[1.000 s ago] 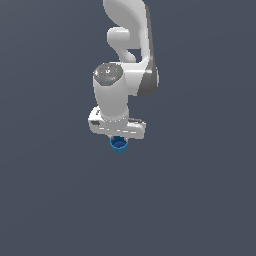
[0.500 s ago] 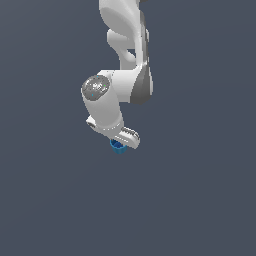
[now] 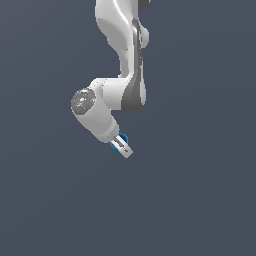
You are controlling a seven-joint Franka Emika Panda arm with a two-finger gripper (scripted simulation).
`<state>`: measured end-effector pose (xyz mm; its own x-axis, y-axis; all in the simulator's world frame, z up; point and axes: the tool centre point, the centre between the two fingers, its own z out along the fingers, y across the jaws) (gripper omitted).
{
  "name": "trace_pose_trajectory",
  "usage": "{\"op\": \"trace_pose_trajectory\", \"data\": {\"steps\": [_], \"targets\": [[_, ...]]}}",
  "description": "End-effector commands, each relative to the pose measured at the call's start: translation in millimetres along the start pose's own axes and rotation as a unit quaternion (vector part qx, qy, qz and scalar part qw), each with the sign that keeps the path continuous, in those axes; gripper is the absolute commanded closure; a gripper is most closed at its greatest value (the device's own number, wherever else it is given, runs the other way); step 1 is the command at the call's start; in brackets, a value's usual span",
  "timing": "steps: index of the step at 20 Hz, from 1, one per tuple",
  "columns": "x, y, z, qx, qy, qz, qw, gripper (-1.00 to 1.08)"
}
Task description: Pick up the object and move it to a goal position.
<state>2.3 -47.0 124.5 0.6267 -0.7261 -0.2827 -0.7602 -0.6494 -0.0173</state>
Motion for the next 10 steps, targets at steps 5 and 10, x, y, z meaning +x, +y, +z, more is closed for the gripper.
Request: {"op": "trace_pose_trajectory", "data": {"steps": [5,10], "targets": [[4,0,12,0.008,-0.042,0.113,0.9926,-0.20],[6,0,19,0.011,-0.073,0.192,0.9787,-0.20]]}}
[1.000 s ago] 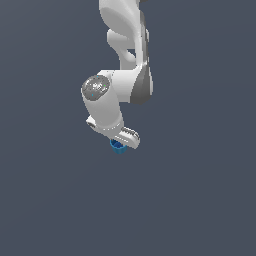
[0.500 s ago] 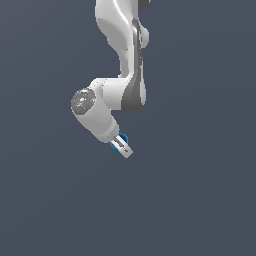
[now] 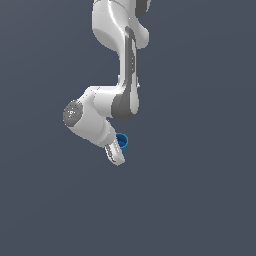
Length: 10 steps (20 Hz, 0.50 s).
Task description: Pick up the object and move it to a goal position.
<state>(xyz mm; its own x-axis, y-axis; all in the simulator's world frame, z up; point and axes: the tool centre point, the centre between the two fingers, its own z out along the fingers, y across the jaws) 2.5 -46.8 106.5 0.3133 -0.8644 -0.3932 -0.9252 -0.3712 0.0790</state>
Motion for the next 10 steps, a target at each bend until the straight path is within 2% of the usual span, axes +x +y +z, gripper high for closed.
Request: {"op": "trace_pose_trajectory", "data": {"steps": [1,10], "targets": [[1.0,-0.8,3.3,0.001,-0.015,0.037,0.9992,-0.20],[3.2,-2.7,10.6,-0.001,-0.047,0.118,0.9920,-0.20]]}}
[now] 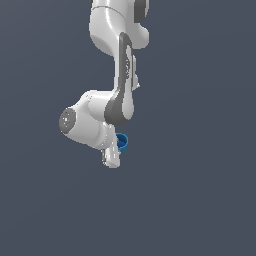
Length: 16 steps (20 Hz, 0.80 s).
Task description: Pick up the object and move it to a goal position.
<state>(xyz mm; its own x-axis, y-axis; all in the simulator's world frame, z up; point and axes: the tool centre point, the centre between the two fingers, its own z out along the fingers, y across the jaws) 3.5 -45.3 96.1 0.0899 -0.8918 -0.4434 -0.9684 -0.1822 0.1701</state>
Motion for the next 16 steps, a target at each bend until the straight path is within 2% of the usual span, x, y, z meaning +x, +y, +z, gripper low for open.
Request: {"op": "trace_pose_trajectory", "data": {"steps": [1,9,16], "targets": [[0,-1,1,0.000,-0.006,0.015,0.9999,-0.20],[0,-1,4,-0.001,-0.009,0.023,0.9997,-0.20],[0,0,28,-0.001,-0.010,0.026,0.9996,-0.20]]}}
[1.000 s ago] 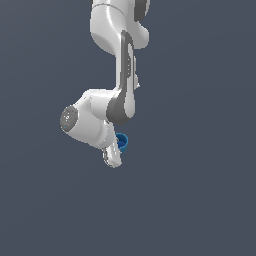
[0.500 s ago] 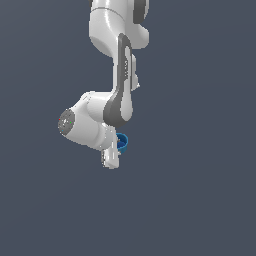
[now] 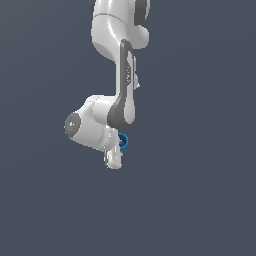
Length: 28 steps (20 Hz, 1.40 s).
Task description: Pick up the object and move it to a goal position.
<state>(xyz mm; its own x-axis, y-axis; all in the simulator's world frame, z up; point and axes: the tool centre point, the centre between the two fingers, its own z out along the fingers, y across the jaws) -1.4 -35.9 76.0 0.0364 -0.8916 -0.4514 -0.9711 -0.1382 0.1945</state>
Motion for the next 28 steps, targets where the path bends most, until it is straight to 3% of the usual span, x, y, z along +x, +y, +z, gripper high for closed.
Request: {"op": "trace_pose_trajectory", "data": {"steps": [1,3,4,18,23,28], "targets": [[0,0,7,0.000,0.000,0.001,1.0000,-0.20],[0,0,9,0.000,0.000,0.001,1.0000,-0.20],[0,0,9,0.000,0.000,0.001,1.0000,1.08],[-4,-3,4,0.008,0.002,0.000,1.0000,1.08],[-18,-15,-15,0.039,0.010,-0.001,0.9992,1.08],[-42,-34,-49,0.092,0.023,-0.004,0.9954,1.08]]}}
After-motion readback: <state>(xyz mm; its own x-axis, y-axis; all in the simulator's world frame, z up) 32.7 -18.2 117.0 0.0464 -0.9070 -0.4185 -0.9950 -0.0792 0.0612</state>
